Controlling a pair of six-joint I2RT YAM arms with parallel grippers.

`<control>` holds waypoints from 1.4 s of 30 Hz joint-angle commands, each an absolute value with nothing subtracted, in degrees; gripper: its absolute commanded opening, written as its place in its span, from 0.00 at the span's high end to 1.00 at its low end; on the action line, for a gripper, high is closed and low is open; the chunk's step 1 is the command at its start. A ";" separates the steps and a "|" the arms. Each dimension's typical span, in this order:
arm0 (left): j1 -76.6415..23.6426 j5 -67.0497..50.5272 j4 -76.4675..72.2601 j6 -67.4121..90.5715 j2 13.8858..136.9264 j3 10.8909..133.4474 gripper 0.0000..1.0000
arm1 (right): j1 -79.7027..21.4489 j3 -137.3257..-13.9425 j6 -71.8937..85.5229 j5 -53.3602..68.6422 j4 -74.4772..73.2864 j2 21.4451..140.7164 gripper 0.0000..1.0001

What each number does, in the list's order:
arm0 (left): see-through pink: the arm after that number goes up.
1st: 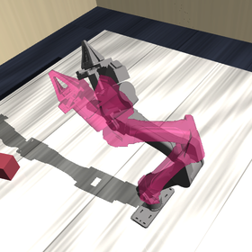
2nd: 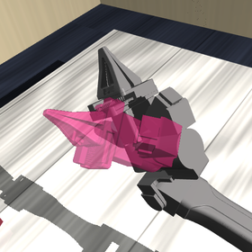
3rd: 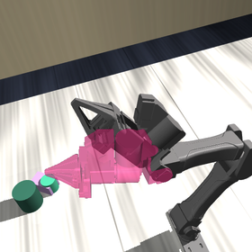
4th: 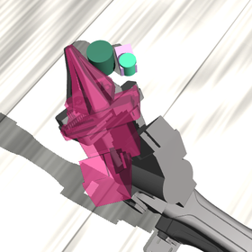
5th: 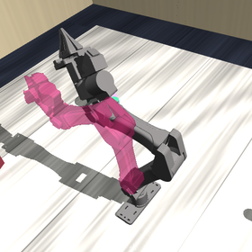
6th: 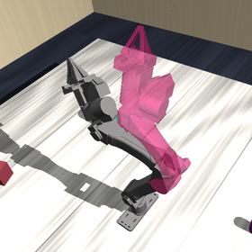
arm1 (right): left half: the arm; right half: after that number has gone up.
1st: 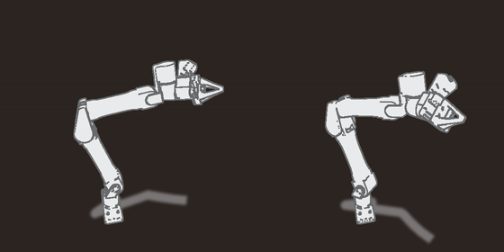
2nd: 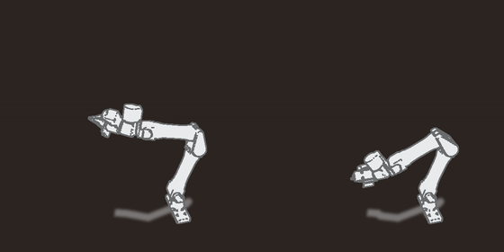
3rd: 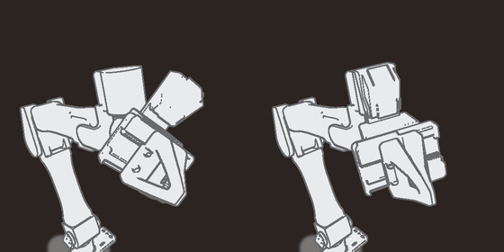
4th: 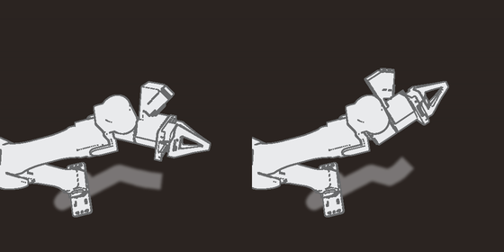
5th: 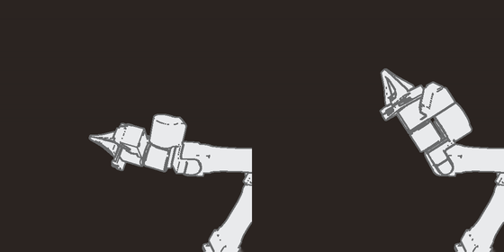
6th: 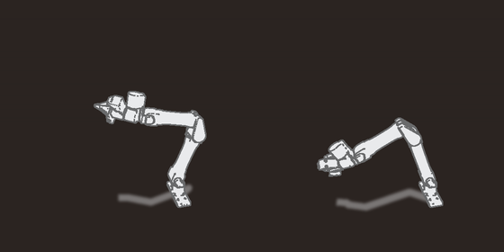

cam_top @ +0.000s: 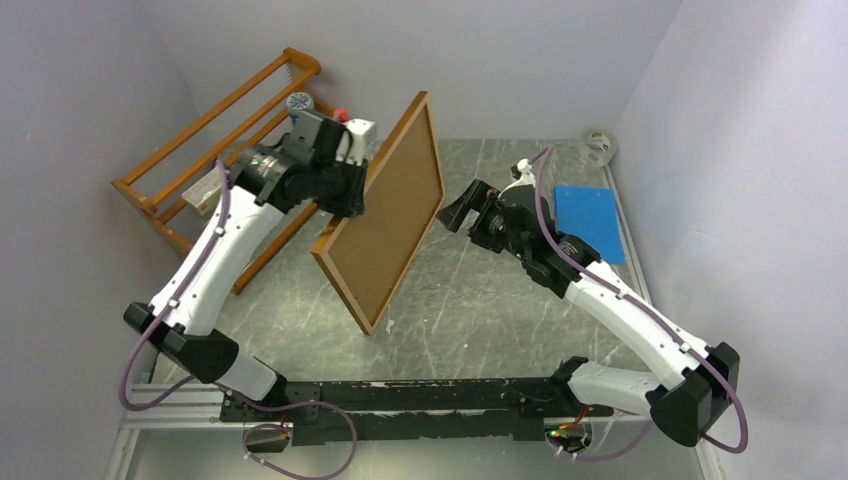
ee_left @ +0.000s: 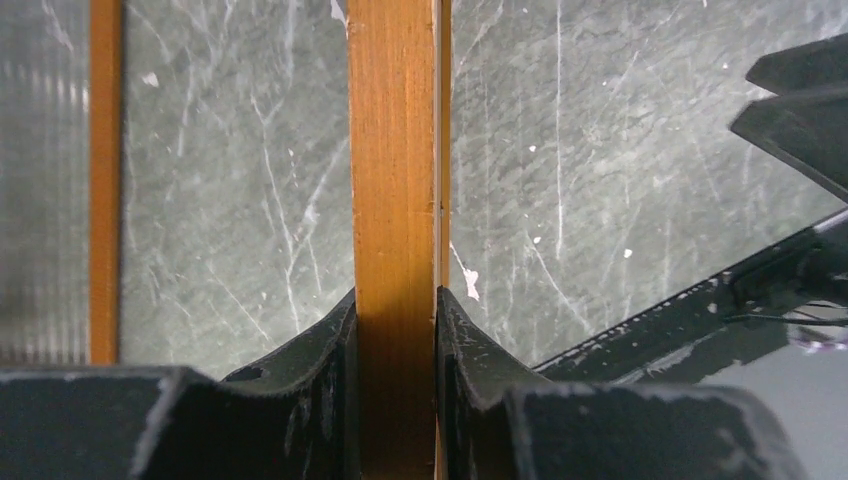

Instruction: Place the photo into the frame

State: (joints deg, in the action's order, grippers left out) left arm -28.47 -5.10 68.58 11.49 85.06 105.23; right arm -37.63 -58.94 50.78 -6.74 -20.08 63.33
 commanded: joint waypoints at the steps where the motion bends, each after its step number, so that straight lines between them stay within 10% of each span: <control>1: -37.09 15.85 70.99 7.48 91.30 111.79 0.97 | -35.30 -60.59 56.94 -5.21 -20.26 65.13 0.08; 24: -55.09 20.86 63.55 9.18 100.12 108.68 0.96 | -19.51 -67.84 66.31 10.72 -13.61 68.51 0.14; 42: -55.20 13.20 57.99 9.79 98.31 103.13 0.68 | -16.47 -80.23 62.34 19.02 -21.80 79.06 0.19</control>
State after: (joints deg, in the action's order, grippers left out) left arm -55.86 21.28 53.28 10.20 95.98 107.92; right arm -17.52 -75.79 64.29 16.51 -17.69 77.36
